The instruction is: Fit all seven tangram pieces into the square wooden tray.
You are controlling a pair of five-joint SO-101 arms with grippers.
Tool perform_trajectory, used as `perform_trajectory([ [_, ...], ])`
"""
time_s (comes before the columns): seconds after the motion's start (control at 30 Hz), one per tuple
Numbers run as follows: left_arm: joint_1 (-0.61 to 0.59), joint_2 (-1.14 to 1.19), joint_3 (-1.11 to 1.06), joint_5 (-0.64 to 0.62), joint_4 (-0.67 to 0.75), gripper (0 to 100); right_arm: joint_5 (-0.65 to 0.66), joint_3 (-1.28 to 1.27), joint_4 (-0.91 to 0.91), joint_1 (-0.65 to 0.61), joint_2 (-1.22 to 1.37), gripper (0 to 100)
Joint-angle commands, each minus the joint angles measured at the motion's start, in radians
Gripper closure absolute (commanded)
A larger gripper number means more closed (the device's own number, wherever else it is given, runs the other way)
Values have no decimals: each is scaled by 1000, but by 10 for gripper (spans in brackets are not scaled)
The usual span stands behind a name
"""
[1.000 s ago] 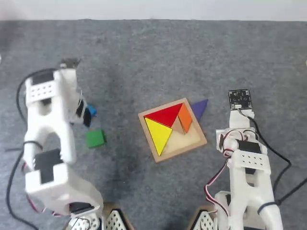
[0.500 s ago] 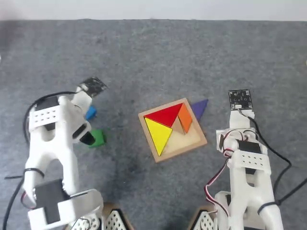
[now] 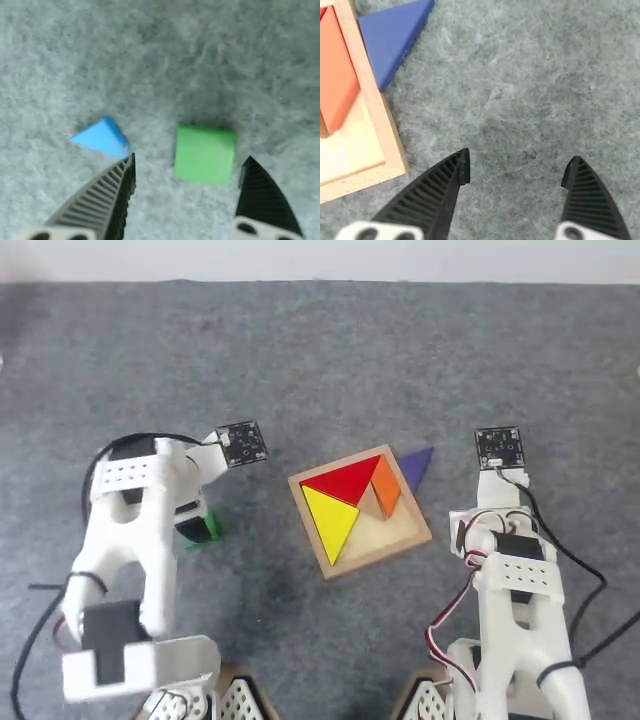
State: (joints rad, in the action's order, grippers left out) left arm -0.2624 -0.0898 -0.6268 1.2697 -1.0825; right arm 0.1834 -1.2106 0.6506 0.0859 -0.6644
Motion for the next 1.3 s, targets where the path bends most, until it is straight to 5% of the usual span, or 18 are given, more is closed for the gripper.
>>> perform_trajectory([
  [0.0, 5, 103, 35, 12, 52, 679, -3, 40, 7, -4, -27, 692],
  [0.23, -34, 222, 82, 15, 55, 690, -3, 40, 4, -4, -27, 692],
  [0.47, -35, 239, 88, 9, 48, 932, -5, 40, 2, -5, -27, 692],
  [0.63, -17, 238, 102, -46, 40, 988, -5, 40, 1, -5, -27, 692],
  [0.87, 54, 135, 185, -87, -213, 988, -5, 40, 1, -5, -27, 692],
  [1.03, 232, -63, 183, -322, -311, 988, -5, 40, -1, -4, -27, 692],
  [1.27, 651, -114, 219, -979, -315, 988, -9, 41, 8, 42, -36, 692],
])
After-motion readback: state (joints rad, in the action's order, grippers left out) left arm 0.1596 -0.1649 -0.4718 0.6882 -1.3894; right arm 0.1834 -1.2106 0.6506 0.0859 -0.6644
